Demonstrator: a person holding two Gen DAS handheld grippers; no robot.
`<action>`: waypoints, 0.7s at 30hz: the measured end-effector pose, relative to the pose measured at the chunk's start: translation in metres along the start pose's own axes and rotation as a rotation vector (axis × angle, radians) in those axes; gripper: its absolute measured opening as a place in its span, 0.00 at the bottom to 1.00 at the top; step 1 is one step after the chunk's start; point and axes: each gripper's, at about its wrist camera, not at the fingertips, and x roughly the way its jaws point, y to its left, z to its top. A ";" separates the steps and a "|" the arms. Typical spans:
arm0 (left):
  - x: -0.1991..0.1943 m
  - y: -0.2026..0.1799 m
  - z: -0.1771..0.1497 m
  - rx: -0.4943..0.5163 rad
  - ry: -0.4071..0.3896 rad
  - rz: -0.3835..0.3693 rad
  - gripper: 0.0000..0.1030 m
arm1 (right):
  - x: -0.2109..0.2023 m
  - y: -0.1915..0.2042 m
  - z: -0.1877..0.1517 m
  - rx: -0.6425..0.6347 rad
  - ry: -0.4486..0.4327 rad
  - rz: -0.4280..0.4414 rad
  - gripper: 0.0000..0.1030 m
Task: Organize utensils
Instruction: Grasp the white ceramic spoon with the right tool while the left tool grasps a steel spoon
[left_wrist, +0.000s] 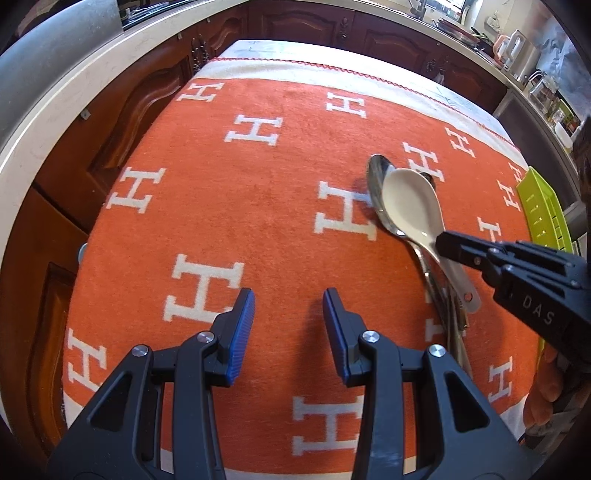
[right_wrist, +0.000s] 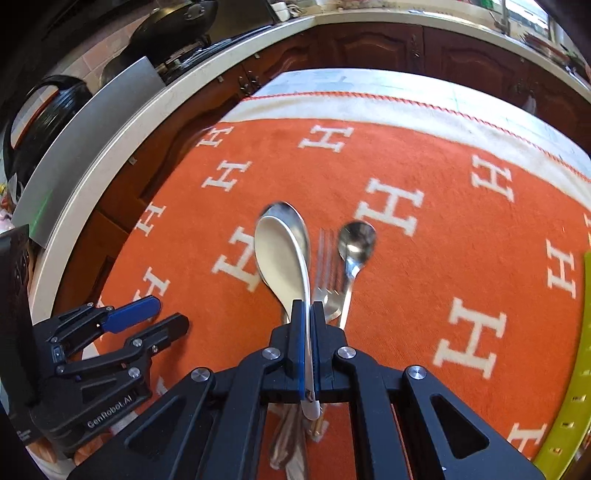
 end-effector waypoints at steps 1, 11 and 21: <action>0.000 -0.002 0.000 0.002 0.001 -0.004 0.34 | -0.003 -0.004 -0.003 0.012 -0.004 0.004 0.02; 0.008 -0.018 0.020 0.024 -0.045 -0.087 0.34 | -0.045 -0.048 -0.029 0.165 -0.058 0.031 0.01; 0.042 -0.027 0.059 -0.004 -0.154 -0.244 0.41 | -0.061 -0.089 -0.062 0.282 -0.055 0.023 0.01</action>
